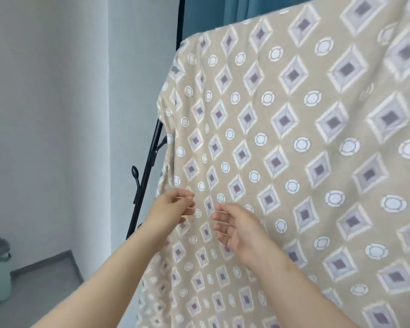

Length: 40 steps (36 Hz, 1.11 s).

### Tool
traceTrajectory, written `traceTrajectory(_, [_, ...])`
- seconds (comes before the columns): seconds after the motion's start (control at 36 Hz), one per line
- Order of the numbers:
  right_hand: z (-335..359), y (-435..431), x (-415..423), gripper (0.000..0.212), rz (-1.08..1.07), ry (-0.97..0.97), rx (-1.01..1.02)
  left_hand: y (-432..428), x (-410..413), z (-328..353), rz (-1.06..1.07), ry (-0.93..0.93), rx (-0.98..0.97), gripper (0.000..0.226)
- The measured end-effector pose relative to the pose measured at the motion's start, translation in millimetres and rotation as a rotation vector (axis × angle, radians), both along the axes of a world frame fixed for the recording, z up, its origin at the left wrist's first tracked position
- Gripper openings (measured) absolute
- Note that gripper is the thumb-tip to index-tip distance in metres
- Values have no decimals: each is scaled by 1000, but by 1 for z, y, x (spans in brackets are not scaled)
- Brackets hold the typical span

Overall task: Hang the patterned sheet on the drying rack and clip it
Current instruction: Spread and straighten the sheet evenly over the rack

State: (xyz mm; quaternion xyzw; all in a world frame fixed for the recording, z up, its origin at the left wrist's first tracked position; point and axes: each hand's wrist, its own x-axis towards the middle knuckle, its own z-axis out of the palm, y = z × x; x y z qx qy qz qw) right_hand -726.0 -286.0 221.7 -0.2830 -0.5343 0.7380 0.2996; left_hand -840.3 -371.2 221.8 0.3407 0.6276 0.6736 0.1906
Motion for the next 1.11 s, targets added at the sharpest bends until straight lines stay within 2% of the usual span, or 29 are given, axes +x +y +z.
traceTrajectory(0.19, [44,10,-72,12,-72,34,251,16,-89,55,-32,127,129,13])
traceTrajectory(0.36, [76,18,-150,17,-227,31,497,33,-173,89,-36,201,197,18])
traceTrajectory(0.44, [83,17,-187,16,-294,19,664,45,-212,100,17,184,248,20])
traceTrajectory(0.56, [80,17,-230,22,-386,64,714,67,-252,101,5,109,205,20])
traceTrajectory(0.69, [82,30,-259,45,-636,-177,954,93,-277,97,-135,32,79,15])
traceTrajectory(0.78, [90,37,-269,49,-773,-323,978,105,-282,101,-308,-9,73,20])
traceTrajectory(0.86, [101,50,-274,29,-825,-420,984,117,-282,107,-453,-112,68,16])
traceTrajectory(0.94, [109,62,-272,3,-839,-331,1024,126,-280,110,-513,-167,31,13])
traceTrajectory(1.03, [113,67,-264,24,-800,-147,937,136,-283,109,-594,-162,-47,7])
traceTrajectory(1.11, [114,72,-252,23,-826,-30,818,143,-286,106,-675,-250,-92,28])
